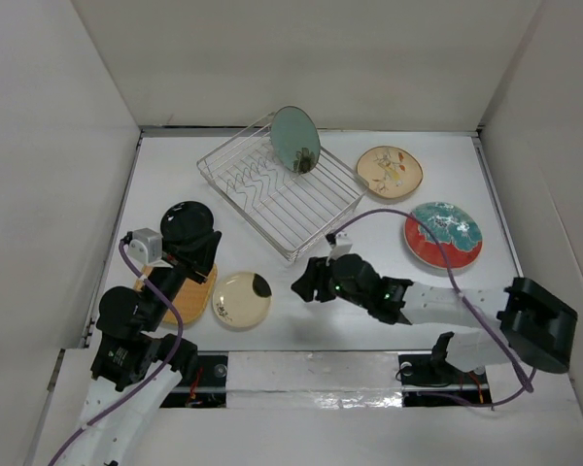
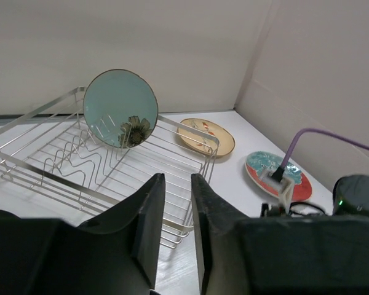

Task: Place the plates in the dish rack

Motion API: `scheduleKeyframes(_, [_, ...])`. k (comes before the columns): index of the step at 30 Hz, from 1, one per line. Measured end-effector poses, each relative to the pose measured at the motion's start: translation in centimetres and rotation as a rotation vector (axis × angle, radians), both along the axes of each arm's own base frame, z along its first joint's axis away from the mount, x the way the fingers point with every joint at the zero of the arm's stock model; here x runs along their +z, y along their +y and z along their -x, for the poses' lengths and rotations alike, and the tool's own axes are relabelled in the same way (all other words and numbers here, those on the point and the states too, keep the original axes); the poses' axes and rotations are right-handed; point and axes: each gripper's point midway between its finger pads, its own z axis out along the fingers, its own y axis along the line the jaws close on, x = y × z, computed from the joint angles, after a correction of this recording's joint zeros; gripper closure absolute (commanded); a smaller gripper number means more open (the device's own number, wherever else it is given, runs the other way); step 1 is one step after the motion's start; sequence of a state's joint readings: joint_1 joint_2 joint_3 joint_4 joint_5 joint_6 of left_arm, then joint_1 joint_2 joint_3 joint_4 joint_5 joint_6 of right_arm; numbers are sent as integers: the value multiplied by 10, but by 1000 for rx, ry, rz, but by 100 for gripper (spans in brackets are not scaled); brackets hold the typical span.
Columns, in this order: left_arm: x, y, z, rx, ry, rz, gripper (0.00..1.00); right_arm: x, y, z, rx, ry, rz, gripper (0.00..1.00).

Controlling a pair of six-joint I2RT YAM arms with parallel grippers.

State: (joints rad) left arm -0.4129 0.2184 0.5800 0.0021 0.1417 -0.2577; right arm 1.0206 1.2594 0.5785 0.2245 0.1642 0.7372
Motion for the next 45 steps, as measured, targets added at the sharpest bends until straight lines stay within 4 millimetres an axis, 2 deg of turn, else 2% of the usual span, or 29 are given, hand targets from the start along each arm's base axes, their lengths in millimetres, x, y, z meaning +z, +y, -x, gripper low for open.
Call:
scheduleKeyframes(3, [0,0,0,0,0,1,75,-33,19,15,7,67,41,39])
scheduleKeyframes(5, [0,0,0,0,0,1,75,-56,29,18,-11,112,70,39])
scheduleKeyframes(8, [0,0,0,0,0,1,74,-78,44,17,-46,155,67,42])
scheduleKeyframes(16, [0,0,0,0,0,1,74,-80,90,1,-105,193,-93,53])
scheduleKeyframes(19, [0,0,0,0,0,1,74,-83,100,2,-105,201,-123,67])
scheduleKeyframes(22, [0,0,0,0,0,1,74,-88,103,3,-108,211,-131,89])
scheduleKeyframes(23, [0,0,0,0,0,1,74,-90,103,3,-112,214,-131,100])
scheduleKeyframes(26, [0,0,0,0,0,1,74,-89,103,6,-121,212,-133,100])
scheduleKeyframes(29, [0,0,0,1,0,1,74,-86,96,20,-116,189,-106,100])
scheduleKeyframes(31, [0,0,0,1,0,1,74,-75,87,35,-97,159,-74,100])
scheduleKeyframes(33, [0,0,0,2,1,1,74,-52,77,44,-88,106,-61,100])
scheduleKeyframes(35, [0,0,-1,4,1,1,74,-14,69,45,-88,28,-82,100])
scheduleKeyframes(37, [0,1,-1,4,1,1,74,31,57,32,-124,-75,-119,100])
scheduleKeyframes(40, [0,1,-1,4,1,1,74,94,34,-9,-224,-244,-124,100])
scheduleKeyframes(42, [0,1,-1,5,2,1,74,129,15,-49,-324,-357,-94,100])
scheduleKeyframes(45, [0,1,-1,5,2,1,74,169,-15,-112,-470,-506,4,100])
